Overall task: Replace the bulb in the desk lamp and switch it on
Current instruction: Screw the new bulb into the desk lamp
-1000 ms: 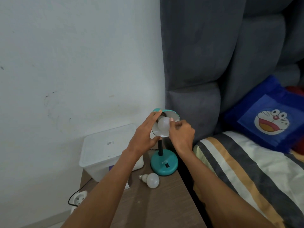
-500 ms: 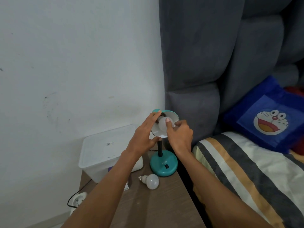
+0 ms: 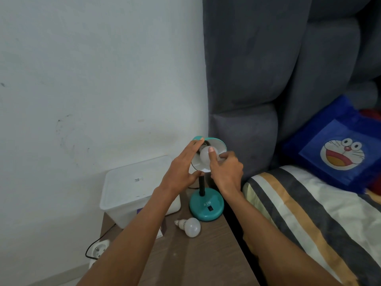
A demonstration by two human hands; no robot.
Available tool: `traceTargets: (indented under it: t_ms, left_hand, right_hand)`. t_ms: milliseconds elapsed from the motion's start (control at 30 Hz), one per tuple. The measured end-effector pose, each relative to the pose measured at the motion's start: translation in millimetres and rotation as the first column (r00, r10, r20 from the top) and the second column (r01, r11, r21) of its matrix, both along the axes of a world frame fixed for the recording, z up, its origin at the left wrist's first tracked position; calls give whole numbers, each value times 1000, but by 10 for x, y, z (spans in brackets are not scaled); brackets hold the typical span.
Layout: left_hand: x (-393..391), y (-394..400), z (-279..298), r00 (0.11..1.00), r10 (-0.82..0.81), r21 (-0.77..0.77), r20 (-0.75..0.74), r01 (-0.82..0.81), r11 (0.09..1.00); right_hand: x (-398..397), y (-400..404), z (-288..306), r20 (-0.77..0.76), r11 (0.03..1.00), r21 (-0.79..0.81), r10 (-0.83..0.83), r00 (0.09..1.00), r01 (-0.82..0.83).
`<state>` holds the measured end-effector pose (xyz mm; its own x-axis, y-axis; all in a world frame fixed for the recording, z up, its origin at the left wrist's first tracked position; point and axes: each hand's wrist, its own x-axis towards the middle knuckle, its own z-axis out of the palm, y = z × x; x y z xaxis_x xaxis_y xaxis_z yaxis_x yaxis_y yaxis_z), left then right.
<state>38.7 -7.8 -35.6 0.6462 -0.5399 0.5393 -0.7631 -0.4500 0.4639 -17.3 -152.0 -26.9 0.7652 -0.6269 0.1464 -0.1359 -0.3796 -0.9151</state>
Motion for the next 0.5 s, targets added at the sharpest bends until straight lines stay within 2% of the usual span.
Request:
traceTargets:
  t_ms: [167, 233, 333, 400, 500]
  left_hand:
    - [1, -22, 5, 1000, -13, -5, -19, 12, 1000]
    - [9, -15, -4, 1000, -13, -9, -19, 12, 1000]
    - [9, 1, -7, 1000, 2, -5, -8, -2, 1000]
    - [7, 3, -2, 1000, 5, -5, -8, -5, 1000]
    - [0, 1, 4, 1000, 11, 1, -10, -11, 1000]
  right_hand:
    - [0, 12, -65, 148, 992, -89, 104, 984, -91]
    - [12, 13, -76, 117, 992, -97, 94, 989, -83]
    - [66, 10, -53, 50, 1000, 0, -1, 999, 1]
    - [68, 20, -34, 9, 999, 47, -8, 1000, 8]
    - [15, -13, -7, -51, 998, -57, -15, 999, 12]
